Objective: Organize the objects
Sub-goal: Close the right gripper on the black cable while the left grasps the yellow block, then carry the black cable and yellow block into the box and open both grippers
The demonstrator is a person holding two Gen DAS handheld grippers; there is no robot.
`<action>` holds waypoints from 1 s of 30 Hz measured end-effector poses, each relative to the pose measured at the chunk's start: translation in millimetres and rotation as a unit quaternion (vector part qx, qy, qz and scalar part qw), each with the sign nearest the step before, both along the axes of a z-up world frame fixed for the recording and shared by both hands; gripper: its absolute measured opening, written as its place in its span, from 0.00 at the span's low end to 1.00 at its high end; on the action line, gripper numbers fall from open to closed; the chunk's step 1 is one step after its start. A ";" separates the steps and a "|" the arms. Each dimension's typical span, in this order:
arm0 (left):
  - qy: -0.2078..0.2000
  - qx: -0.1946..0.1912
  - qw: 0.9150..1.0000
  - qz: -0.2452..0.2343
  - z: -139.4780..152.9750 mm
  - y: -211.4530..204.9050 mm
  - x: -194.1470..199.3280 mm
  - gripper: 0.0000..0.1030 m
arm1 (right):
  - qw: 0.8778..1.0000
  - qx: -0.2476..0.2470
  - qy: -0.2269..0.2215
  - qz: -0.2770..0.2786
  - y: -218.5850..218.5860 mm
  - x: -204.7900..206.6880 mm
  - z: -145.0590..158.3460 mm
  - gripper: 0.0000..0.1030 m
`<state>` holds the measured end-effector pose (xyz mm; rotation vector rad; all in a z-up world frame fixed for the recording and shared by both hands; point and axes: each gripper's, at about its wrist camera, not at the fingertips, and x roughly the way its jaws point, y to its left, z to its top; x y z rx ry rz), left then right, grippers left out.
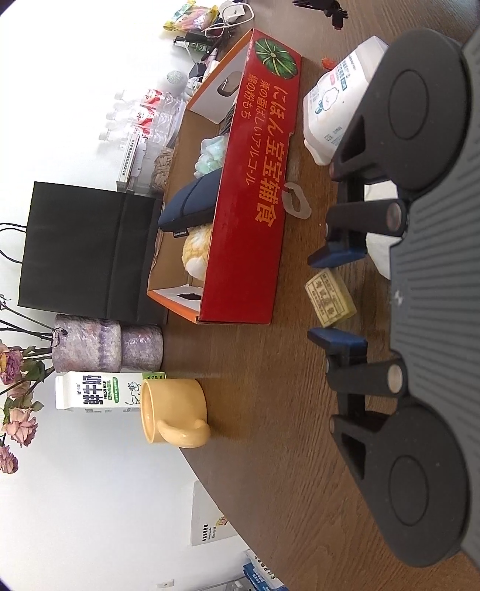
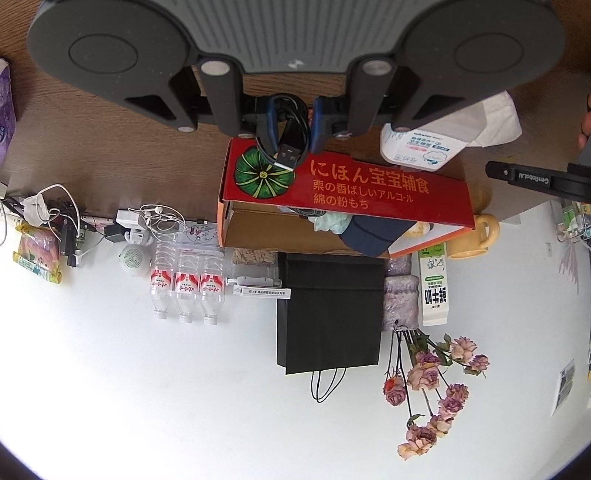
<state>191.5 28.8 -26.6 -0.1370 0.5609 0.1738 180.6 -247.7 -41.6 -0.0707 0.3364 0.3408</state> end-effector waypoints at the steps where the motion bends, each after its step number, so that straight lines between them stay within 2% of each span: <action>1: -0.001 0.000 1.000 -0.001 1.1 -0.7 -0.3 0.35 | 1.000 -0.002 -0.003 -0.001 0.6 -0.5 0.5 0.17; 12: -0.044 0.005 0.998 -0.035 34.8 -21.3 3.7 0.35 | 0.998 0.013 -0.057 0.016 12.9 7.8 33.4 0.17; 22: -0.086 0.001 0.995 -0.058 65.3 -46.6 36.2 0.35 | 0.997 0.029 -0.073 0.015 35.5 54.6 55.6 0.17; 25: -0.095 -0.012 0.993 -0.064 72.4 -53.7 48.1 0.35 | 0.997 0.033 -0.073 0.011 39.8 72.0 59.2 0.17; 30: -0.105 -0.011 0.992 -0.066 79.7 -64.8 70.0 0.35 | 0.997 0.033 -0.067 0.008 46.2 97.5 60.6 0.17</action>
